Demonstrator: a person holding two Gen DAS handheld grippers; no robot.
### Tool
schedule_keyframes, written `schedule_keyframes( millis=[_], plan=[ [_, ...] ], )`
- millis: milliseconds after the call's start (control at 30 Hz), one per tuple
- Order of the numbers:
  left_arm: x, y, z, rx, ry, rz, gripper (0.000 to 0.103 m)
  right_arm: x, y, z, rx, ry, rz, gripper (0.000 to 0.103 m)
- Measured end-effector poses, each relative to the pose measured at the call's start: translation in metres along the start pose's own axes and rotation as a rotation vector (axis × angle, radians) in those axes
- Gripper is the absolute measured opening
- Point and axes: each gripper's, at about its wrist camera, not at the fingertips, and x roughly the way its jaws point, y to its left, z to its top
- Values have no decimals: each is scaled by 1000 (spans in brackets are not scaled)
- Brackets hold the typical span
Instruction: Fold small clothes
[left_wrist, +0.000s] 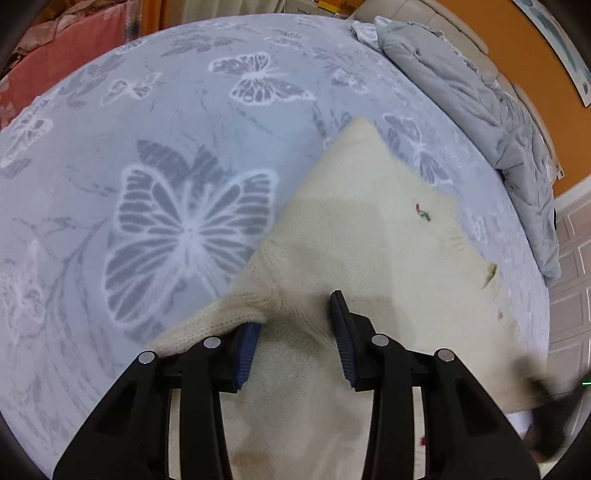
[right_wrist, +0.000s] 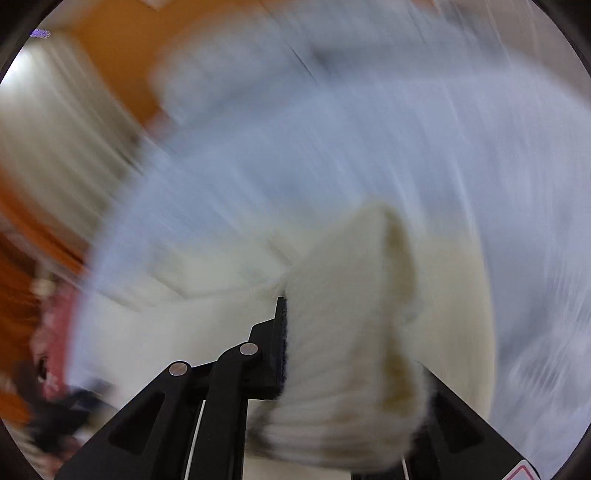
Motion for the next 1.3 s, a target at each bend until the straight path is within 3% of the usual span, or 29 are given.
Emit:
schedule_keyframes(
  millis=[67, 167, 267, 300, 367, 400, 433, 533, 567, 600, 667, 700, 800, 867, 933, 1033, 1133, 1200, 1300],
  plan=[
    [0, -3, -1, 34, -19, 21, 38, -9, -20, -11, 53, -73, 87, 15],
    [0, 0, -1, 42, -28, 14, 38, -38, -26, -18, 72, -117, 90, 22],
    [-3, 4, -2, 48, -29, -12, 38, -54, -32, -33, 56, -116, 72, 47],
    [-4, 6, -2, 52, -31, -22, 38, -51, -33, -36, 54, -94, 67, 46],
    [-10, 12, -4, 43, -54, -33, 39, -38, -27, -31, 16, -81, 37, 18],
    [-14, 17, -5, 34, -70, -35, 38, -39, -20, -27, -4, -73, 34, 9],
    [-16, 21, -5, 30, -75, -41, 37, -43, -14, -24, -14, -86, 51, 9],
    [-13, 21, -5, 56, -73, -37, 37, -88, 6, -14, -43, -275, 123, 9],
    [-12, 19, -6, 80, -77, -25, 37, -88, 4, -12, -52, -292, 108, 9],
    [-10, 18, -7, 96, -78, -12, 37, -76, 1, -11, -66, -261, 57, 13],
    [-9, 17, -9, 118, -84, 1, 37, -22, -18, -16, -71, -33, -68, 12],
    [-10, 15, -9, 136, -84, 5, 37, -21, -26, -22, -67, -52, -41, 12],
    [-21, 10, -14, 209, -67, 18, 38, -62, -38, -36, 23, -118, -55, 32],
    [-32, 9, -19, 263, -57, 36, 42, -98, -43, -59, 16, -149, -43, 43],
    [-47, 10, -31, 337, -56, 90, 45, -125, -47, -87, -3, -142, -111, 63],
    [-72, 15, -51, 427, -75, 177, 56, -158, -56, -150, -16, -52, -135, 66],
    [-91, 28, -72, 468, -59, 233, 66, -172, -62, -200, -49, 41, -217, 69],
    [-102, 42, -86, 461, -17, 232, 76, -180, -62, -235, -61, 99, -250, 72],
    [-113, 71, -115, 432, 55, 222, 84, -186, -66, -276, -13, 163, -254, 76]
  ],
)
